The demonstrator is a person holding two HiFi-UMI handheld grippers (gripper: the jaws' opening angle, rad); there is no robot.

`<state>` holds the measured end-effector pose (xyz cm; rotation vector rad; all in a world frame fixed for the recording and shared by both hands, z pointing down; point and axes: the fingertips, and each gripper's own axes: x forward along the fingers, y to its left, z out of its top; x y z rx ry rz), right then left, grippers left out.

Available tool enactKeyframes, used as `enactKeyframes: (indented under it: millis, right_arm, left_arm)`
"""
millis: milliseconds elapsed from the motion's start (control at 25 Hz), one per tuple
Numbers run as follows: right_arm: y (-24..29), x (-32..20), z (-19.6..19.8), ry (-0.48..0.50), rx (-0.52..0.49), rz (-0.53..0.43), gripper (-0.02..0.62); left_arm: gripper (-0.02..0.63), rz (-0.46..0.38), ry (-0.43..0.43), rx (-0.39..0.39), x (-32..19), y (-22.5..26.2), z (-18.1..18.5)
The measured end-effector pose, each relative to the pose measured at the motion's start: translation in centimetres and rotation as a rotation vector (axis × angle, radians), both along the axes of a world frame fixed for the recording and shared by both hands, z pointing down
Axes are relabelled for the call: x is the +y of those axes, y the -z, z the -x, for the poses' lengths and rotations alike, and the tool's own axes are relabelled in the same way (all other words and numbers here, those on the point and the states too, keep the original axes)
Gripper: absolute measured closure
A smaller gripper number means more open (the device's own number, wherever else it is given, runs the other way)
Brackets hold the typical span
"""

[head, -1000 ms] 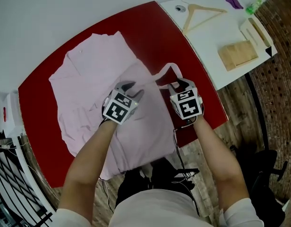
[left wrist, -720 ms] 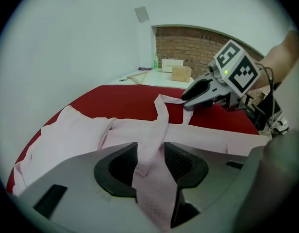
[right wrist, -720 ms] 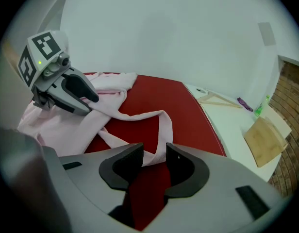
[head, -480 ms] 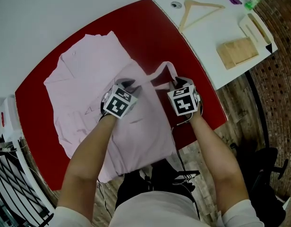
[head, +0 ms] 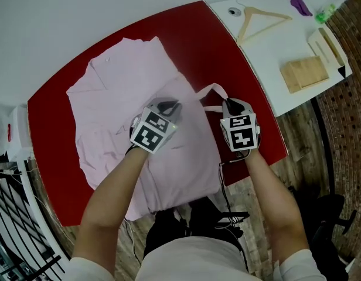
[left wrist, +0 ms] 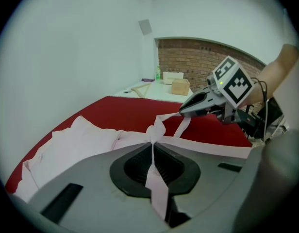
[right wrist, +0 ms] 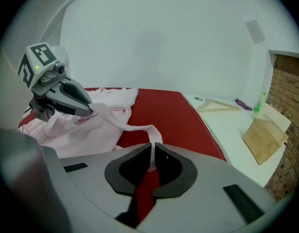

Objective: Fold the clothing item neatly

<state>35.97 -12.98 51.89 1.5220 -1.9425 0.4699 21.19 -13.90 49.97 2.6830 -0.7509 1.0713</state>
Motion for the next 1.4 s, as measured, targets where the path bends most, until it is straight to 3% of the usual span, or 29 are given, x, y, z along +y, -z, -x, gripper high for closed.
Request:
enactKeyframes:
  millis: [440, 680, 1000, 1400]
  right_arm:
    - [4.9, 0.8, 5.3, 0.055, -0.048, -0.104, 0.565]
    - [6.5, 1.7, 10.8, 0.171, -0.06, -0.16, 0.565]
    - [5.0, 2.9, 16.1, 0.284, -0.029, -0.125, 0.565]
    - [0.2, 4.8, 19.3, 0.385, 0.06, -0.023, 0.565]
  left_arm:
    - [0.591, -0.033, 0.085, 0.057, 2.6, 6.1, 6.2]
    - [0.591, -0.021, 0.156, 0.068, 5.0, 7.4, 11.7]
    - [0.591, 0.044, 0.255, 0.038, 8.1, 5.6, 18.6]
    - [0.589, 0.175, 0.357, 0.015, 11.8, -0.8, 23.1]
